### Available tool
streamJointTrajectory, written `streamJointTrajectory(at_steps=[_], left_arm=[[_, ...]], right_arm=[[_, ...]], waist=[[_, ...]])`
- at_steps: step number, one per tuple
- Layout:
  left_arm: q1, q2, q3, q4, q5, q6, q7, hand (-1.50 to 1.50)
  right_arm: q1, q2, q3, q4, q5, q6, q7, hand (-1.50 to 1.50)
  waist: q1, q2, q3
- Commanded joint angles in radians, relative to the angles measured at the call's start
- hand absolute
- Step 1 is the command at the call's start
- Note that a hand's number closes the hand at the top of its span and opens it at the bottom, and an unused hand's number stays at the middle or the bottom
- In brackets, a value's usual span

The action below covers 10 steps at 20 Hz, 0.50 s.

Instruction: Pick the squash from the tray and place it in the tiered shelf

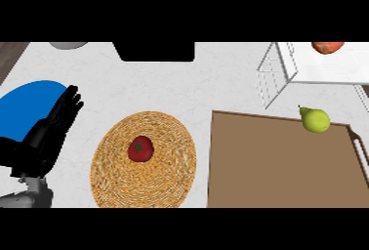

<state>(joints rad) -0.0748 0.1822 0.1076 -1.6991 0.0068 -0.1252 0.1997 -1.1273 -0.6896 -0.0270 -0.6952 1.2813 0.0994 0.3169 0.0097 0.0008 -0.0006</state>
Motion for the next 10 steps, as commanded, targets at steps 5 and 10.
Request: streamJointTrajectory(at_steps=[5, 10], left_arm=[[-0.004, 0.01, 0.01, 0.032, 0.009, -0.02, -0.016, 0.0], [0.006, -0.004, -0.013, -0.021, -0.011, -0.006, -0.003, 0.0]], right_arm=[[-0.118, 0.021, -0.168, -0.085, -0.141, -0.063, 0.058, -1.5], [-0.203, -0.003, -0.265, -0.142, -0.203, -0.071, 0.156, -1.5]], waist=[[-0.004, -0.003, 0.0], [-0.004, -0.007, 0.001]])
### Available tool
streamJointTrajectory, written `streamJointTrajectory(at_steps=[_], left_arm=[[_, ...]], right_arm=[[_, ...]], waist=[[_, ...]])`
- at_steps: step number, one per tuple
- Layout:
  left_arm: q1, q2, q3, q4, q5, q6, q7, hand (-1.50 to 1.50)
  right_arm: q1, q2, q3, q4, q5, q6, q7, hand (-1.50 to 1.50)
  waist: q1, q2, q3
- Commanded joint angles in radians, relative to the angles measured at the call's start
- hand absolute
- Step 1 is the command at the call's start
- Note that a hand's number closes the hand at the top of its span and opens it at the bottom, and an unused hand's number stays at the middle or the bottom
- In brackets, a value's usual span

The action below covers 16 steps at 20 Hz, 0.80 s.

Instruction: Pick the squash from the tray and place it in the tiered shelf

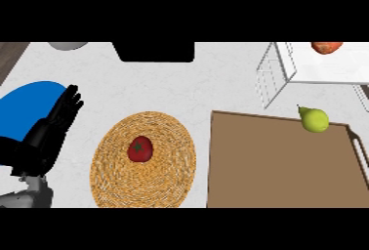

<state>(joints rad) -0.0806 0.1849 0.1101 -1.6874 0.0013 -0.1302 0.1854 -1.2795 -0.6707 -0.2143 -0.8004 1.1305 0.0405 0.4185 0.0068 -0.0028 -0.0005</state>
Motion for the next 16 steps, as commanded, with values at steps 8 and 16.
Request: streamJointTrajectory(at_steps=[8, 16], left_arm=[[0.029, -0.01, 0.003, -0.025, 0.008, 0.006, 0.029, 0.0], [-0.002, 0.002, 0.029, -0.044, 0.002, 0.03, 0.062, 0.0]], right_arm=[[-0.112, -0.154, -0.353, -0.115, -0.261, 0.065, 0.215, -1.5], [0.049, -0.364, -0.587, -0.21, -0.467, 0.293, 0.195, -1.5]], waist=[[-0.03, -0.011, 0.001], [-0.043, -0.008, 0.003]])
